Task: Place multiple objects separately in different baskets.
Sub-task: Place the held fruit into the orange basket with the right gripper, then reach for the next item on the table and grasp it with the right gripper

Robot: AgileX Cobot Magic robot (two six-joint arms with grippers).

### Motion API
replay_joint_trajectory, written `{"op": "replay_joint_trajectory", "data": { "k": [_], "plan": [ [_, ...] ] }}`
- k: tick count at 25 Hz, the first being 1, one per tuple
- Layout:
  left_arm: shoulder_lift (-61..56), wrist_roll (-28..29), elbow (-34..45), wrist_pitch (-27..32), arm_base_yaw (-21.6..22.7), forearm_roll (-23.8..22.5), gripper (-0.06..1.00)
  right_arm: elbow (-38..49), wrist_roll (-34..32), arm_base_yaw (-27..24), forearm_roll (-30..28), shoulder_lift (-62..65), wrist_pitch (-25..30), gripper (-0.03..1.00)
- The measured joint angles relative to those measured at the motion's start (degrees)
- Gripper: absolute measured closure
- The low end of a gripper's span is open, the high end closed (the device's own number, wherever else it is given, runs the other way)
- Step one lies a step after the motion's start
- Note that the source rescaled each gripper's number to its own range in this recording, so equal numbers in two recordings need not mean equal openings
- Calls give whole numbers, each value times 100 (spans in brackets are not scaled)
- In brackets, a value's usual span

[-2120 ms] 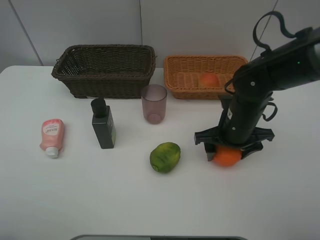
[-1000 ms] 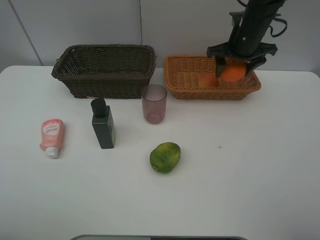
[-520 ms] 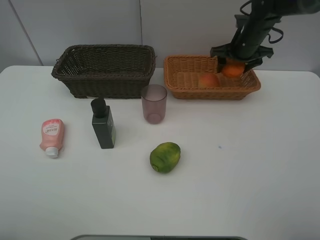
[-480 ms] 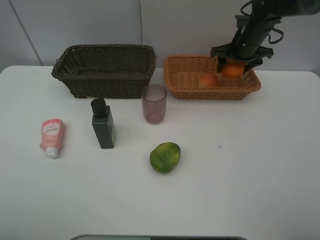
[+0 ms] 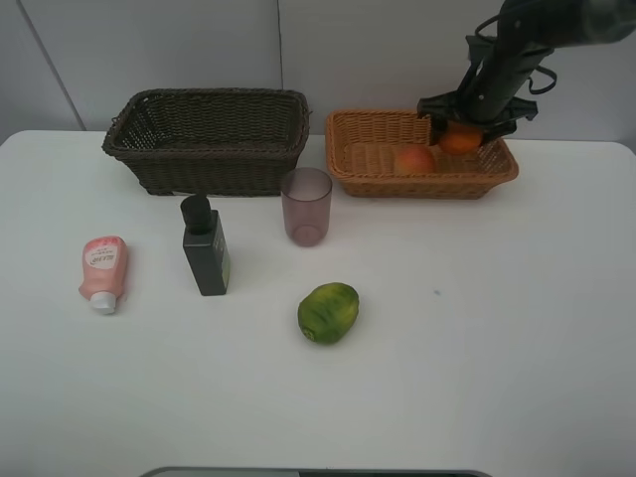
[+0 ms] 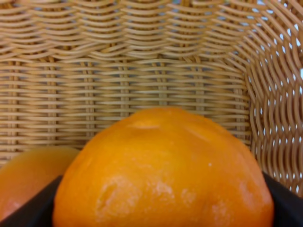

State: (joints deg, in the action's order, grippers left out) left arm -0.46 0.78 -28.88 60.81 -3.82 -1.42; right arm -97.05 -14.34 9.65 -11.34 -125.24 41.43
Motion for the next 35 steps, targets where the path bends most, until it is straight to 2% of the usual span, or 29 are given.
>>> {"op": "replay_joint_trajectory", "data": {
  "k": [4,6,11,19,27,35],
  "plan": [
    [0,0,0,0,0,0,-6,0,0,0,-28,0,10,23],
    [0,0,0,0,0,0,-6,0,0,0,-100,0,61,16],
    [0,0,0,0,0,0,-6,0,0,0,-208,27,254,12],
    [0,0,0,0,0,0,-6,0,0,245,-203,552,711,12],
    [0,0,0,0,0,0,-6,0,0,981,-42,815,1681,12],
    [0,0,0,0,0,0,-6,0,0,1744,522,874,2543,12]
  ]
}}
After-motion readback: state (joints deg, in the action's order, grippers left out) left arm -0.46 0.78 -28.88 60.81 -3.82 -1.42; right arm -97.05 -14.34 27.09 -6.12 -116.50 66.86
